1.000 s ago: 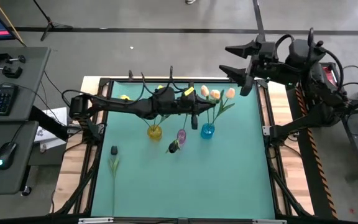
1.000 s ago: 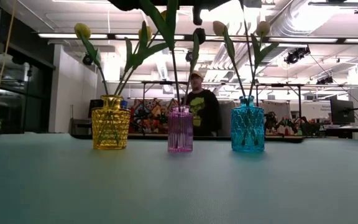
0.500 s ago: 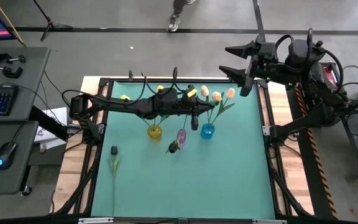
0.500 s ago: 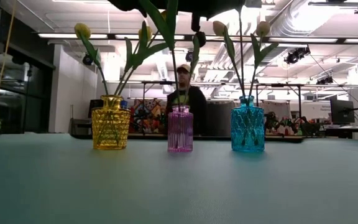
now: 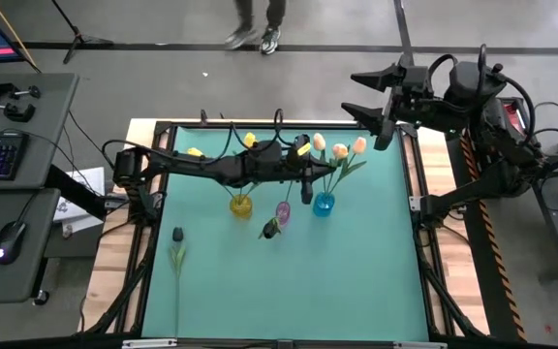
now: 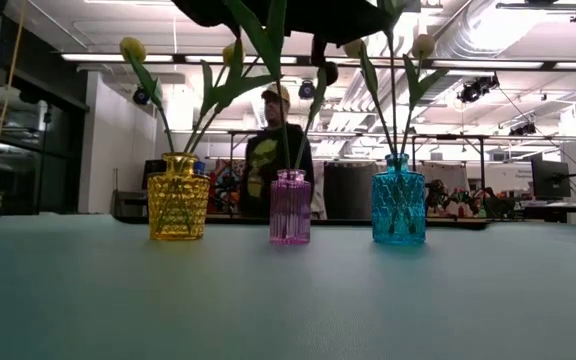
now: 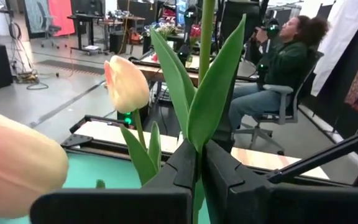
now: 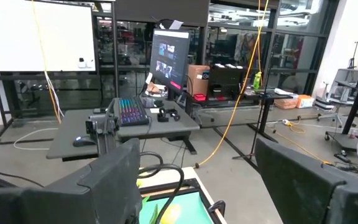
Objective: Sort flowers into vase by color
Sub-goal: Put the light orange tulip into the blue flower vase, then put the black tulip into the purple flower vase
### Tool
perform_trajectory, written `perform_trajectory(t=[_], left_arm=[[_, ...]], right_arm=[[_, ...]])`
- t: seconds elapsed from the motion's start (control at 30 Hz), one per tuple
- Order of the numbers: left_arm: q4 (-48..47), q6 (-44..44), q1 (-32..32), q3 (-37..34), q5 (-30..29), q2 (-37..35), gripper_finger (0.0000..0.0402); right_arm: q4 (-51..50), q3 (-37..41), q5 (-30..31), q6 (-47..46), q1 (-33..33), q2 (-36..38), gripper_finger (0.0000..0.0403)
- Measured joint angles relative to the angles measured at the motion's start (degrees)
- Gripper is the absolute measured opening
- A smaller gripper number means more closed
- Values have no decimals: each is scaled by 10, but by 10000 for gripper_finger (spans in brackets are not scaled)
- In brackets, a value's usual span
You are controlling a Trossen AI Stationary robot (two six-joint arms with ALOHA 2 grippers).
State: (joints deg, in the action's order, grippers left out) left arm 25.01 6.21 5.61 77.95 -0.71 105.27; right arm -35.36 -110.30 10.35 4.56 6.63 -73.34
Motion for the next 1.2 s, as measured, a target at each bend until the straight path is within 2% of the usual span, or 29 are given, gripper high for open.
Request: perform_trajectory(t=[0.23,0.63,0.77,0.9,1.2], left_arm=[[1,6,0,0,0,0,41],[-8,24,0,0,0,-2,206],[-35,37,0,6,9,-10,246],[-62,37,2,19,34,-36,266],[-119,12,13,21,49,-121,270]], right_arm=[[0,0,0,0,0,0,307],[0,0,0,-11,0,0,307],[0,0,0,-11,0,0,307],[1,0,0,-11,0,0,307],[5,0,0,0,1,0,307]])
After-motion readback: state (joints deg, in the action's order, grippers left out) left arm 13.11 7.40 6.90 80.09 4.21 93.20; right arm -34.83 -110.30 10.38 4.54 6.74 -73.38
